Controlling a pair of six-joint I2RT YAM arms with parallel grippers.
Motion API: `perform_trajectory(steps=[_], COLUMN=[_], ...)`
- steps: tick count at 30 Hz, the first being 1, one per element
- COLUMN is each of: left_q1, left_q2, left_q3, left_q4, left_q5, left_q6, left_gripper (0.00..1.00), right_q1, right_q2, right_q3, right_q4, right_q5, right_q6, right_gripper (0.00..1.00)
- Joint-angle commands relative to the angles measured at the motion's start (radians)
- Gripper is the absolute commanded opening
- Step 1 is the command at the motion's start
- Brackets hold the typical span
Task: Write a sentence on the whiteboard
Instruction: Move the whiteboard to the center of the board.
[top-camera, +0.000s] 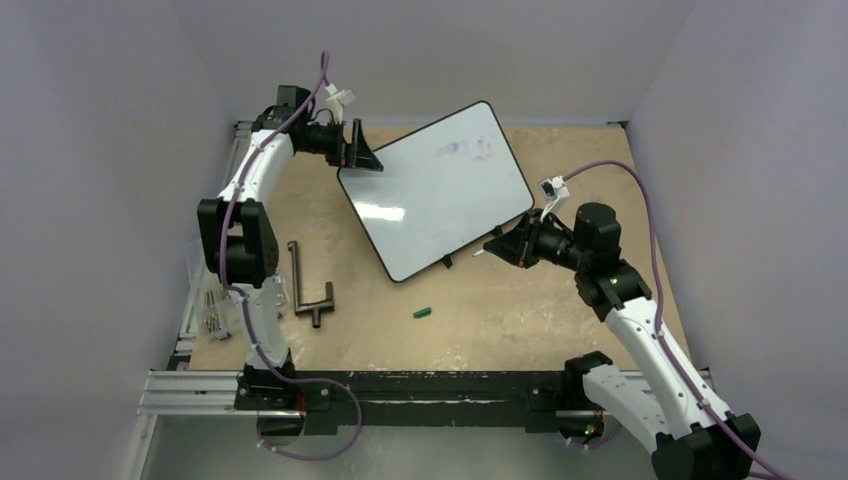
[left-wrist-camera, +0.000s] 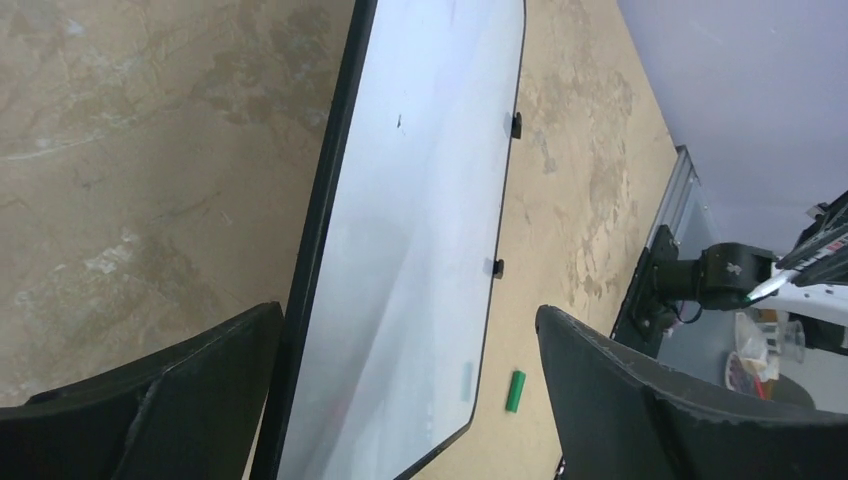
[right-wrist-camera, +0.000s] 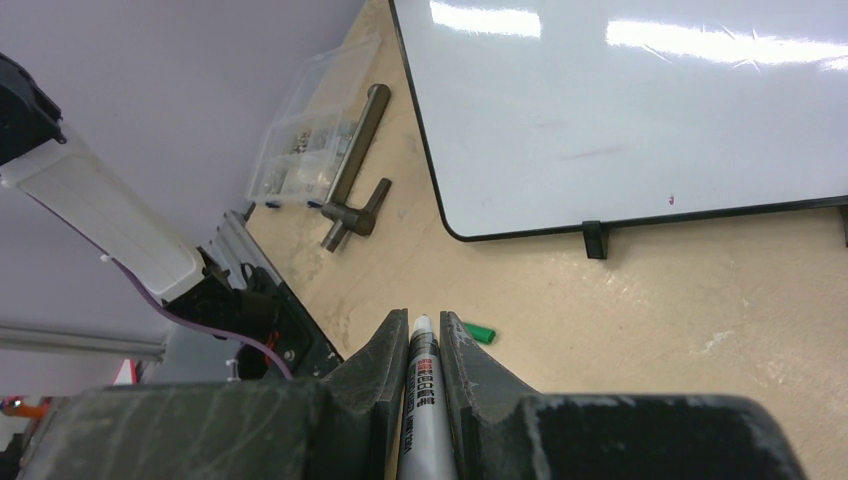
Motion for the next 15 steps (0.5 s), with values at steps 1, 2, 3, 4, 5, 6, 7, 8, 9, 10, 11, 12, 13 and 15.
perform_trajectory(steps=[1, 2, 3, 4, 5, 6, 7, 8, 9, 10, 11, 12, 13, 15], left_q1=[0.004, 0.005, 0.005, 0.006, 0.007, 0.011, 0.015, 0.02, 0.027, 0.036, 0.046, 0.058, 0.062, 0.109], left_q2=[-0.087, -0.087, -0.085, -0.083, -0.083, -0.085, -0.094, -0.113, -0.142, -0.178, -0.22, -0.26, -0.299, -0.371], left_q3=[-0.014, -0.001, 0.01, 0.021, 0.031, 0.036, 0.032, 0.015, -0.02, -0.064, -0.123, -0.178, -0.225, -0.326], left_q4=[0.129, 0.126, 0.119, 0.112, 0.103, 0.093, 0.092, 0.107, 0.137, 0.19, 0.249, 0.318, 0.366, 0.464], left_q5=[-0.048, -0.048, -0.057, -0.063, -0.078, -0.11, -0.128, -0.163, -0.196, -0.224, -0.238, -0.254, -0.285, -0.323], left_q6=[-0.091, -0.093, -0.093, -0.094, -0.097, -0.104, -0.115, -0.135, -0.165, -0.201, -0.243, -0.282, -0.325, -0.415], left_gripper=[1.0, 1.0, 1.0, 1.0, 0.98, 0.97, 0.96, 0.96, 0.96, 0.96, 0.98, 1.0, 1.0, 1.0], right_q1=[-0.002, -0.002, -0.002, -0.002, -0.001, -0.001, -0.003, -0.002, -0.001, -0.002, -0.001, -0.001, -0.002, -0.001], right_q2=[-0.009, -0.007, -0.006, -0.006, -0.004, -0.002, 0.0, 0.002, 0.006, 0.01, 0.014, 0.02, 0.027, 0.04], right_q3=[-0.005, -0.005, -0.007, -0.007, -0.009, -0.01, -0.01, -0.012, -0.012, -0.013, -0.013, -0.014, -0.013, -0.013], right_q4=[0.034, 0.034, 0.037, 0.036, 0.039, 0.043, 0.047, 0.05, 0.054, 0.061, 0.067, 0.071, 0.078, 0.092], right_q5=[0.006, 0.006, 0.007, 0.007, 0.008, 0.006, 0.006, 0.006, 0.005, 0.005, 0.004, 0.003, 0.001, -0.004], right_q6=[0.016, 0.016, 0.019, 0.021, 0.023, 0.026, 0.03, 0.033, 0.036, 0.039, 0.042, 0.044, 0.045, 0.05], right_gripper=[0.0, 0.0, 0.0, 0.0, 0.0, 0.0, 0.0, 0.0, 0.0, 0.0, 0.0, 0.0, 0.0, 0.0])
